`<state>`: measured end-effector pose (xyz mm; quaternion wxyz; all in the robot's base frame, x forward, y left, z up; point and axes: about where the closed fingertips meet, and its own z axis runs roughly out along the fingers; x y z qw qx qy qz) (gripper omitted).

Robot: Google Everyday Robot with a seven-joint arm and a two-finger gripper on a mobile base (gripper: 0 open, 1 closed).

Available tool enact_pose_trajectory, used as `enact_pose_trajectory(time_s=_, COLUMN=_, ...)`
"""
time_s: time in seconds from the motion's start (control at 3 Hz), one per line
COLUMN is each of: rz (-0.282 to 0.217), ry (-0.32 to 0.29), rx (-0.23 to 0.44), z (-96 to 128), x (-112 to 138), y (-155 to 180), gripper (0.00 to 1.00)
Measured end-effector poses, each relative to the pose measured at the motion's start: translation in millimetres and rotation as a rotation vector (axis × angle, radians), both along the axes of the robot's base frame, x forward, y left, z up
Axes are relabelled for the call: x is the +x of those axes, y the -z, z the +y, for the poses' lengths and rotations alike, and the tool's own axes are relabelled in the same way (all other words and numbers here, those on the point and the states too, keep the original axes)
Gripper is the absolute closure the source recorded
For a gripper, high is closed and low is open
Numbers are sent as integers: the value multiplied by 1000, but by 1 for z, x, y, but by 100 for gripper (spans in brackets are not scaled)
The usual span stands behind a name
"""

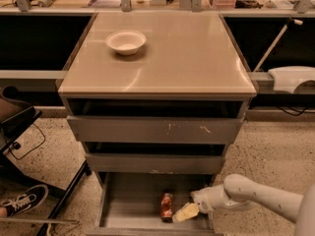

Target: Pick coke can from bottom drawer and place on counter

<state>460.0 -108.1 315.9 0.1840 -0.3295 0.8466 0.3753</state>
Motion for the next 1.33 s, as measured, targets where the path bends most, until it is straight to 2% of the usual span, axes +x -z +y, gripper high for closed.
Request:
enact_pose_trajectory(time_s=0.33, rz=90, ry=94, rx=101, z=9, x=18, y=56, gripper=0)
enact_pose_trajectory(time_s=0.67, rz=100, ry=143, rx=118, z=4, x=27, y=88, gripper=0)
enact_pose_trajectory(time_s=1.0, rz=100, ry=144, rx=118, z=4, x=27, y=88, gripper=0)
enact_pose_trajectory(time_s=1.33, rz=69, ry=198, rx=128, z=20, x=26, y=101, gripper=0)
